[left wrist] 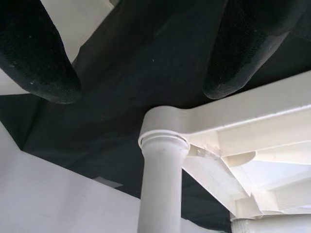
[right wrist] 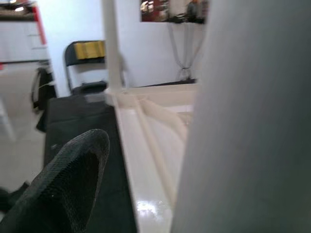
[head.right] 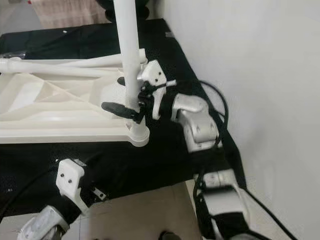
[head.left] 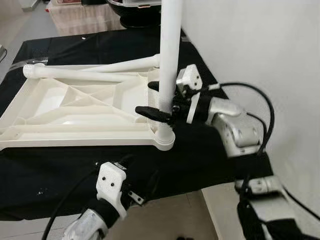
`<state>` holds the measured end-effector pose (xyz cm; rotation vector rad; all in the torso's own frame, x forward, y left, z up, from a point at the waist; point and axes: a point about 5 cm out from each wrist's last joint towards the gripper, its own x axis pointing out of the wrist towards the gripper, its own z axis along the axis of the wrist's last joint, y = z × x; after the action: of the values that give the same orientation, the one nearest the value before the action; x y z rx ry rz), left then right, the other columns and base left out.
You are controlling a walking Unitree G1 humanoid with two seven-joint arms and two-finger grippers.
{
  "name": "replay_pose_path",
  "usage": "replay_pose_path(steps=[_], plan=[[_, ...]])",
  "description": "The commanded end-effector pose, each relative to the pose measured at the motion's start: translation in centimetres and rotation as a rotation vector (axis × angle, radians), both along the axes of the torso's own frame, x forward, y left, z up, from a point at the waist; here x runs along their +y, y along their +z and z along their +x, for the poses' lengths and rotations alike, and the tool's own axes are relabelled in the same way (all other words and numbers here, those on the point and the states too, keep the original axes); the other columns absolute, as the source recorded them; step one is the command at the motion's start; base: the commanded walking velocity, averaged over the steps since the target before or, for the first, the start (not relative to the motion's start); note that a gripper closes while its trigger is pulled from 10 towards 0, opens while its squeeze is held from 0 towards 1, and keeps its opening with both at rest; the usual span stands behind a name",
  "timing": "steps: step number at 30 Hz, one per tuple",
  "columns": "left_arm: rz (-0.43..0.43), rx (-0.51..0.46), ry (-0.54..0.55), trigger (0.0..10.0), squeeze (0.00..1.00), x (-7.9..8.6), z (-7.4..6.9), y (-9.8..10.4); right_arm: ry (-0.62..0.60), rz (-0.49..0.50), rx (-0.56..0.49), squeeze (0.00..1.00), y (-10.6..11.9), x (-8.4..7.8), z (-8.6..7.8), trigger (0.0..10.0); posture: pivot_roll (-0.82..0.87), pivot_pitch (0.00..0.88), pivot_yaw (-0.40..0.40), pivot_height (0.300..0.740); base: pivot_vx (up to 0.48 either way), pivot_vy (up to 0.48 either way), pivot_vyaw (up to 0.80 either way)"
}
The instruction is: Building children table
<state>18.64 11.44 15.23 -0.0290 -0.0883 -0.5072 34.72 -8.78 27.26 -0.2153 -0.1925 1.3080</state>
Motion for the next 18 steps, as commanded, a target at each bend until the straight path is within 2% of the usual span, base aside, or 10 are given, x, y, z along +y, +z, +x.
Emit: replay_pose_path(steps=[1, 7, 8, 9, 10, 11, 13, 14, 18], plan=[[0.008, 0.012, -0.006, 10.0, 0.00, -0.15, -0.39, -0.10, 0.077, -0.019, -0.003, 0.00, -0.15, 0.63, -0.18, 10.0, 0.10, 0.198, -0.035, 0.740, 0.000, 0.000, 0.00], [0.008, 0.020, -0.018, 10.0, 0.00, -0.21, -0.67, -0.08, 0.191, -0.050, 0.041, 0.00, -0.26, 0.11, 0.06, 10.0, 0.10, 0.214, -0.035, 0.740, 0.000, 0.000, 0.00], [0.008, 0.021, -0.019, 10.0, 0.00, -0.22, -0.73, -0.06, 0.207, -0.060, 0.047, 0.00, -0.32, 0.02, 0.14, 9.3, 0.10, 0.218, -0.035, 0.740, 0.000, 0.000, 0.00], [0.008, 0.021, -0.019, 10.0, 0.00, -0.22, -0.73, -0.06, 0.207, -0.060, 0.047, 0.00, -0.32, 0.02, 0.14, 9.3, 0.10, 0.218, -0.035, 0.740, 0.000, 0.000, 0.00], [0.008, 0.022, -0.020, 10.0, 0.00, -0.22, -0.77, -0.05, 0.219, -0.066, 0.051, 0.00, -0.34, -0.02, 0.19, 8.3, 0.10, 0.220, -0.035, 0.740, 0.000, 0.000, 0.00], [0.008, 0.023, -0.020, 10.0, 0.00, -0.22, -0.80, -0.04, 0.230, -0.070, 0.055, 0.00, -0.33, -0.04, 0.24, 1.8, 0.10, 0.222, -0.036, 0.740, 0.000, 0.000, 0.00], [0.008, 0.023, -0.020, 10.0, 0.00, -0.22, -0.83, -0.03, 0.242, -0.073, 0.058, 0.00, -0.32, -0.08, 0.35, 1.8, 0.10, 0.222, -0.036, 0.740, 0.000, 0.000, 0.00], [0.008, 0.024, -0.020, 10.0, 0.00, -0.22, -0.85, -0.03, 0.248, -0.074, 0.060, 0.00, -0.29, -0.10, 0.45, 0.0, 0.10, 0.223, -0.036, 0.740, 0.000, 0.000, 0.00], [0.008, 0.024, -0.019, 10.0, 0.00, -0.24, -0.86, -0.01, 0.262, -0.080, 0.065, 0.00, -0.30, -0.18, 0.67, 0.0, 0.10, 0.226, -0.038, 0.740, 0.000, 0.000, 0.00]])
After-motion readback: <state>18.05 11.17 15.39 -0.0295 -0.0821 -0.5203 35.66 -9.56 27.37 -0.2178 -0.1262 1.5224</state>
